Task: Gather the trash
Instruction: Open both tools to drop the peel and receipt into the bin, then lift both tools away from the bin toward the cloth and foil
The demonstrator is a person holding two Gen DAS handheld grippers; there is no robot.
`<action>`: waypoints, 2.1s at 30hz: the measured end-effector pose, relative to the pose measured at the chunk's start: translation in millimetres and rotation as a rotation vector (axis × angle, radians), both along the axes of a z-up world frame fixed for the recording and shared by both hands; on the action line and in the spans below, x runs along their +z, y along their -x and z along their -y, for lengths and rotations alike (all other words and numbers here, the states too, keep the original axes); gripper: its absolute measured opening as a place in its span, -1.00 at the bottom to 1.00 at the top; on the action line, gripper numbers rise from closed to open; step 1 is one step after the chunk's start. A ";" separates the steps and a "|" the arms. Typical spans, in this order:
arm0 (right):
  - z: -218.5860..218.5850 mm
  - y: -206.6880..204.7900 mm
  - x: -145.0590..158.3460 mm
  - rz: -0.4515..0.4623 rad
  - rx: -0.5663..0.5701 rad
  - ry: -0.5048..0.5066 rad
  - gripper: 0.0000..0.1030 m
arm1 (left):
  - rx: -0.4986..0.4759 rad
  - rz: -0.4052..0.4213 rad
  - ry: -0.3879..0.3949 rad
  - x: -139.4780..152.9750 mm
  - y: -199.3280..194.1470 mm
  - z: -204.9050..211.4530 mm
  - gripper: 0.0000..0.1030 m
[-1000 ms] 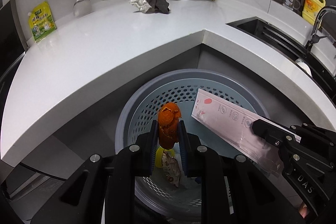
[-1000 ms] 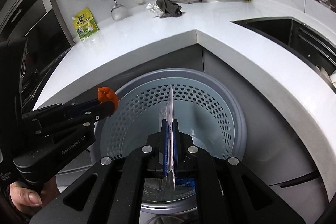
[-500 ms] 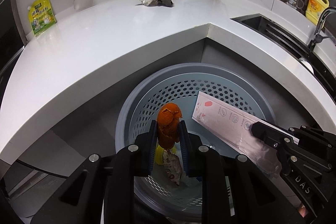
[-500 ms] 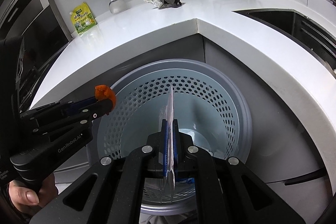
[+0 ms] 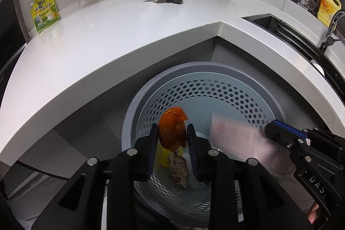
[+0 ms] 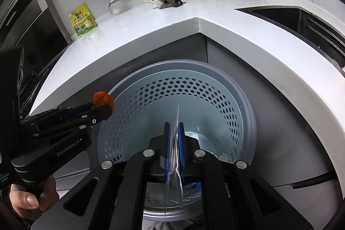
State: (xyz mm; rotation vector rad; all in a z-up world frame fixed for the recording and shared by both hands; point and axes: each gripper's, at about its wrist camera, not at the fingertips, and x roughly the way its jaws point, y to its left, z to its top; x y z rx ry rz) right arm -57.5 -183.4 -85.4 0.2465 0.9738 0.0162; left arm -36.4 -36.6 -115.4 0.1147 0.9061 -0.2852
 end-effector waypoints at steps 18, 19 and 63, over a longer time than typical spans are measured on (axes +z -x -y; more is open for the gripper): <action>7.8 8.7 9.8 0.053 -0.047 0.004 0.23 | 0.042 0.048 0.046 10.0 2.8 -11.9 0.68; 7.6 9.3 10.5 0.058 -0.047 0.005 0.26 | 0.044 0.052 0.050 10.8 2.9 -13.2 0.74; 12.3 -127.3 92.5 0.315 0.087 0.110 0.61 | 0.216 0.363 0.095 116.3 -95.6 -63.2 0.88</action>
